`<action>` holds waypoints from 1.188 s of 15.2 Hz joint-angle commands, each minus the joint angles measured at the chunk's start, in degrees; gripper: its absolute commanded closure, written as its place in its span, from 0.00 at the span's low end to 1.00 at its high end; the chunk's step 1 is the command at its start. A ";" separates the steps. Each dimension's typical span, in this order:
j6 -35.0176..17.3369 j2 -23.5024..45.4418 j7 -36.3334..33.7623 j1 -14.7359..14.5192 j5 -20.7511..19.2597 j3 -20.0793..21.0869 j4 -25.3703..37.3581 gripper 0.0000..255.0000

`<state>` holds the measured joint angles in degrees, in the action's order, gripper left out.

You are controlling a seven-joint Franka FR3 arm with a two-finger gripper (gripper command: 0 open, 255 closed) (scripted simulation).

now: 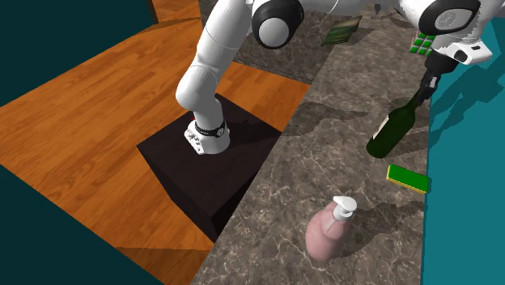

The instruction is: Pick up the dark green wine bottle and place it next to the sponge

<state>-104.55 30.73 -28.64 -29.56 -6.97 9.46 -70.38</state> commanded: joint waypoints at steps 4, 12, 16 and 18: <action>-0.01 -0.02 0.00 0.00 0.00 0.00 0.01 0.00; 7.42 0.21 0.28 -0.56 0.05 0.10 7.70 0.00; 7.42 0.21 0.28 -0.56 0.05 0.09 7.70 0.00; 7.42 0.21 0.28 -0.56 0.05 0.09 7.70 0.00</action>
<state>-97.14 30.94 -28.36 -30.12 -6.92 9.55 -62.69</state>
